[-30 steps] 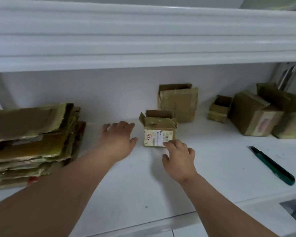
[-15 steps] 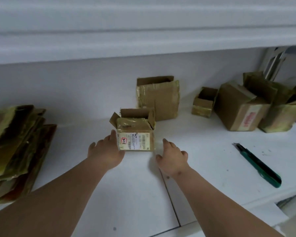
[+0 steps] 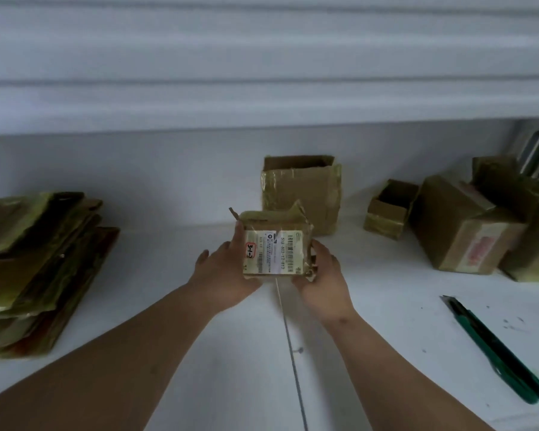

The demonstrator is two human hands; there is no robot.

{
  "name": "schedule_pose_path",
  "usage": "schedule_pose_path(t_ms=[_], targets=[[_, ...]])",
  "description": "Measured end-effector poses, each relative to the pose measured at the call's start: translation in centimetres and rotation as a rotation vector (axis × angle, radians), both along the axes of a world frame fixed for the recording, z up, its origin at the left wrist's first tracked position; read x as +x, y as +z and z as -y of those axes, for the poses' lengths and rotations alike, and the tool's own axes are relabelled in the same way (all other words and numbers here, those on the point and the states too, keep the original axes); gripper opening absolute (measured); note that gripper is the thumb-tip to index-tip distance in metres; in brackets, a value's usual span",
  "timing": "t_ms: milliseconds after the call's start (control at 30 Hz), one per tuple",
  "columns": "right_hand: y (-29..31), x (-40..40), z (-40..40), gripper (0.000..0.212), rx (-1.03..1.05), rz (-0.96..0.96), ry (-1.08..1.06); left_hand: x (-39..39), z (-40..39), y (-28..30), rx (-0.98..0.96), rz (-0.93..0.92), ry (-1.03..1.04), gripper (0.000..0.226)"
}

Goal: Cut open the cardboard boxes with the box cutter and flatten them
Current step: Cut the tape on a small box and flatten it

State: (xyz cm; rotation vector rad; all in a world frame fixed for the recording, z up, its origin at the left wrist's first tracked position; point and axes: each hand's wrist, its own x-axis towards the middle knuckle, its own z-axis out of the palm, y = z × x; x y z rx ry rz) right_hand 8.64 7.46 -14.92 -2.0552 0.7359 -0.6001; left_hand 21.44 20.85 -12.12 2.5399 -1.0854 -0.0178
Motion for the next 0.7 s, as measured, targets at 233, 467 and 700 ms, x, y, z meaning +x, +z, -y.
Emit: schedule_pose_path(t_ms=[233,467,700], targets=[[0.6,-6.4,5.9,0.043,0.042,0.062,0.048,-6.7,3.6,0.8,0.064,0.182,0.054,0.086],[0.3,-12.8,9.5,0.059,0.086,0.085,0.05,-13.9,5.8,1.4,0.024,0.184,0.088,0.06],[-1.2,-16.8,9.9,0.059,0.147,-0.084,0.122,-17.0,6.8,-0.3,0.148,0.216,-0.01,0.076]])
